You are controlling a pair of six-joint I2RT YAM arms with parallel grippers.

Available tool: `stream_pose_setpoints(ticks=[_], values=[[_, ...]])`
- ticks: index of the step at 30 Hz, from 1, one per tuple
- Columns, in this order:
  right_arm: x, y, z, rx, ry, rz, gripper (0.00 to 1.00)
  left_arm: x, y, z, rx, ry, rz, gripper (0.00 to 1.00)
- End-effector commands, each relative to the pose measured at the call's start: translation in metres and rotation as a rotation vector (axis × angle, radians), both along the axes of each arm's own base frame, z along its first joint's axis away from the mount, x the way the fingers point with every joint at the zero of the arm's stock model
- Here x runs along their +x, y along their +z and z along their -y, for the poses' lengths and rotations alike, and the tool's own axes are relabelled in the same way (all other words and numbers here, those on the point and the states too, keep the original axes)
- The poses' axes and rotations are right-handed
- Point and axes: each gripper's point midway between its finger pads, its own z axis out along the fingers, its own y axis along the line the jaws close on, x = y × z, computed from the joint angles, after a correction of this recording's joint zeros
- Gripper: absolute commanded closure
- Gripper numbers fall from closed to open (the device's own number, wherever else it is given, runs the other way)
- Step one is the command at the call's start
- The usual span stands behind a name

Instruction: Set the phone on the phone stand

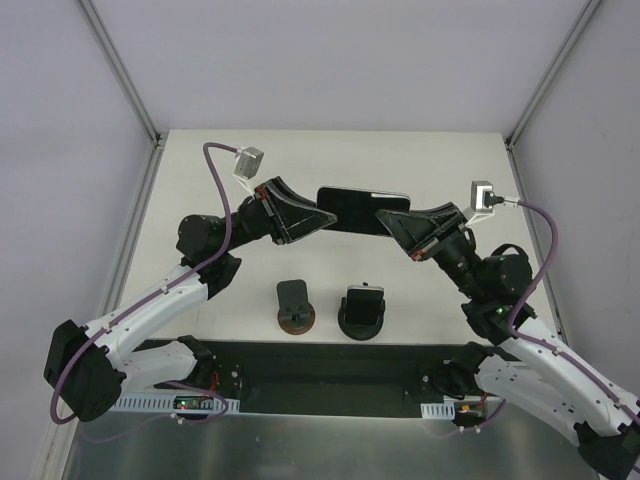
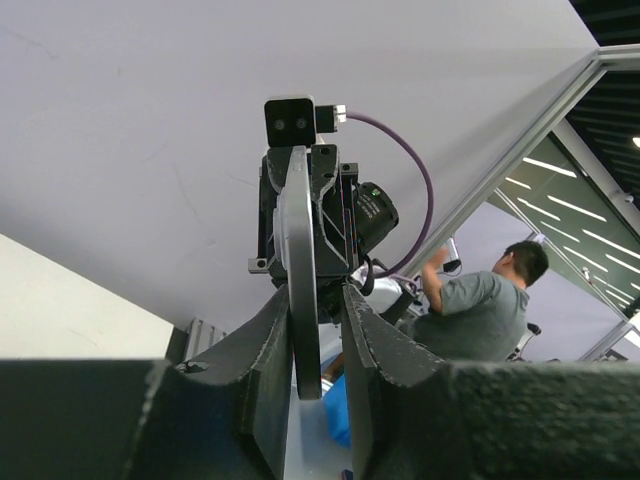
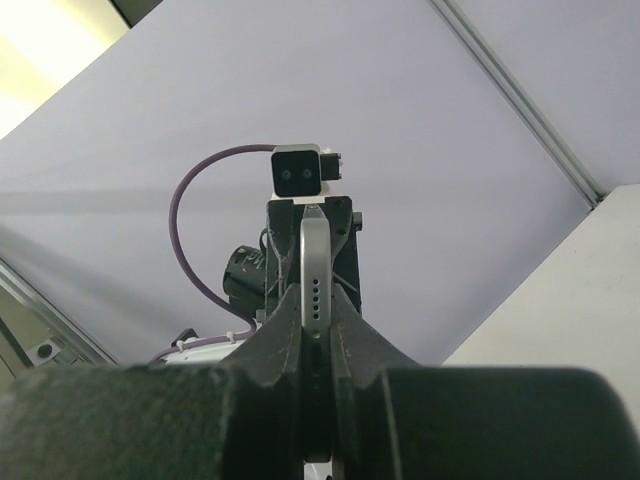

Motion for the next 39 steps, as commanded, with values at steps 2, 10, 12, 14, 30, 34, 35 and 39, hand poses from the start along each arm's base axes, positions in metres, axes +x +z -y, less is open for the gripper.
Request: stream_pose_setpoints(ticks=[2,10,12,14,30,34,35,39], values=[[-0.005,0.012,0.002,0.035,0.01,0.056,0.99,-0.019,0.043,-0.012,-0.105,-0.001,0.117,0.88],[-0.003,-0.008,0.004,-0.18,-0.053,0.063,0.25,-0.018,0.021,-0.014,0.143,0.113,0.215,1.0],[-0.002,-0.016,0.014,-0.267,-0.101,0.035,0.12,-0.018,0.01,-0.025,0.286,0.171,0.198,1.0],[0.0,-0.035,0.026,-0.383,-0.164,0.026,0.01,-0.018,0.02,-0.044,0.367,0.266,0.312,1.0],[-0.014,-0.058,0.103,-0.601,-0.429,0.094,0.03,-0.043,-0.084,-0.121,1.068,0.166,0.481,1.0],[-0.015,-0.061,0.102,-0.616,-0.418,0.096,0.04,-0.036,-0.107,-0.125,1.134,0.137,0.56,1.0],[-0.015,-0.062,0.102,-0.617,-0.418,0.095,0.03,-0.035,-0.114,-0.123,1.141,0.114,0.575,1.0],[-0.014,-0.066,0.1,-0.622,-0.41,0.09,0.03,-0.035,-0.126,-0.115,1.129,0.029,0.641,1.0]])
